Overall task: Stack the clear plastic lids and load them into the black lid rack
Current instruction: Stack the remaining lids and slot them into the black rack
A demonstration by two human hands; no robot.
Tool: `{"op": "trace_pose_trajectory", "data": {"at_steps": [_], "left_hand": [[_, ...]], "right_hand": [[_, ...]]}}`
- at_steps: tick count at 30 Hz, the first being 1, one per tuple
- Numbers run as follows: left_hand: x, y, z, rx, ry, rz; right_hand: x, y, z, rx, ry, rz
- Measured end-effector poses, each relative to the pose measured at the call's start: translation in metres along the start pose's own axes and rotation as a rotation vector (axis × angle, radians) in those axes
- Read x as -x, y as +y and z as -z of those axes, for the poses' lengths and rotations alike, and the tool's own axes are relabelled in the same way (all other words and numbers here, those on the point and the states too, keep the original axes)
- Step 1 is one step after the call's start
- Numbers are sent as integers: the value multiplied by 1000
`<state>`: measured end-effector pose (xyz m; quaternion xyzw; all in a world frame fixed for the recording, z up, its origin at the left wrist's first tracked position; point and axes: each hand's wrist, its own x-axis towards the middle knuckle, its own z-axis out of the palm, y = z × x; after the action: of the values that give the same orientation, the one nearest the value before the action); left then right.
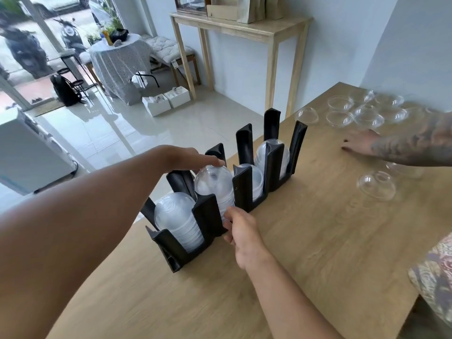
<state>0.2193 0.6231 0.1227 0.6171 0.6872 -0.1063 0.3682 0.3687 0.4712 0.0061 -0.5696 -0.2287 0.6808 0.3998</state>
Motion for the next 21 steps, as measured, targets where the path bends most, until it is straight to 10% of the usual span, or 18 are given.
{"op": "trace_pose_trajectory", "data": {"at_steps": [21], "left_hand": [[-17,-10,-5,86,27,2]], "right_hand": [[12,-8,-19,-291,180,3]]}}
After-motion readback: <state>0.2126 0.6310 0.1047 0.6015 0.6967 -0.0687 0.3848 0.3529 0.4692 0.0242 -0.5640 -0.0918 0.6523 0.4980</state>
